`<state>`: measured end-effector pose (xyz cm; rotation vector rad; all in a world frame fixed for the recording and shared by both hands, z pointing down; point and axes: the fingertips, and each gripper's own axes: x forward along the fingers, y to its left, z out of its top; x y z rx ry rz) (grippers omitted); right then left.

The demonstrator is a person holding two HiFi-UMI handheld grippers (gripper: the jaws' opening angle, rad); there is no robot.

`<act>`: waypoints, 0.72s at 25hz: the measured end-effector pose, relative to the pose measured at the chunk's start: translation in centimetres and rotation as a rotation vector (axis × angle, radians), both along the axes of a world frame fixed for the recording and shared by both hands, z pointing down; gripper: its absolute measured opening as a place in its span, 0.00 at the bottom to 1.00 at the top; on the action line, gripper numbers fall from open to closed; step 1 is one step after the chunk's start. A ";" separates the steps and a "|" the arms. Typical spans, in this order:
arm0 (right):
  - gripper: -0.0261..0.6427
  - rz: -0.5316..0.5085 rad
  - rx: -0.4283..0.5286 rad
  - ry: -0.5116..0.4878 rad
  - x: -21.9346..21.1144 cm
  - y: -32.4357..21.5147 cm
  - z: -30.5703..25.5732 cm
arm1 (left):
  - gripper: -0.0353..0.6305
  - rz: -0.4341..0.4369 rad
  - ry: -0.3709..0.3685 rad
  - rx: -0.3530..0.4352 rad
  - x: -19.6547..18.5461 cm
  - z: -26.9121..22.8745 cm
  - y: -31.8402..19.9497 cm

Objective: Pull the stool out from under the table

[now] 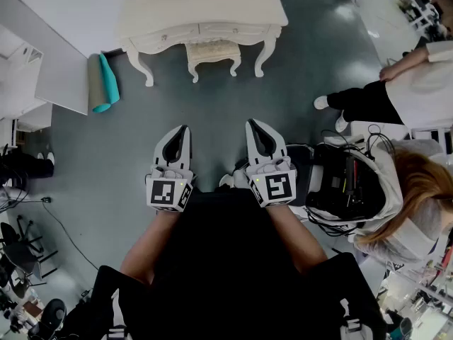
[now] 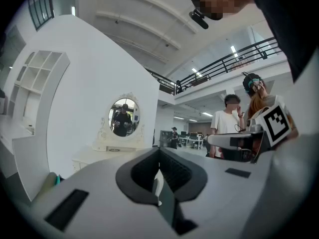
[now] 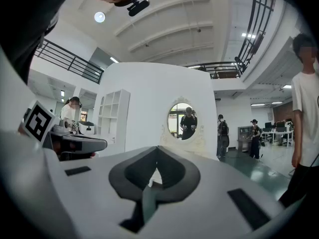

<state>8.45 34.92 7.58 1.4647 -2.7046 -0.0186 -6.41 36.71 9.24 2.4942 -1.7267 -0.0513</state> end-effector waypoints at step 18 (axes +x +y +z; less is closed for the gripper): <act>0.07 -0.020 -0.055 -0.004 3.7 -2.1 3.5 | 0.07 -0.082 -0.026 -0.096 -1.0 4.0 -1.3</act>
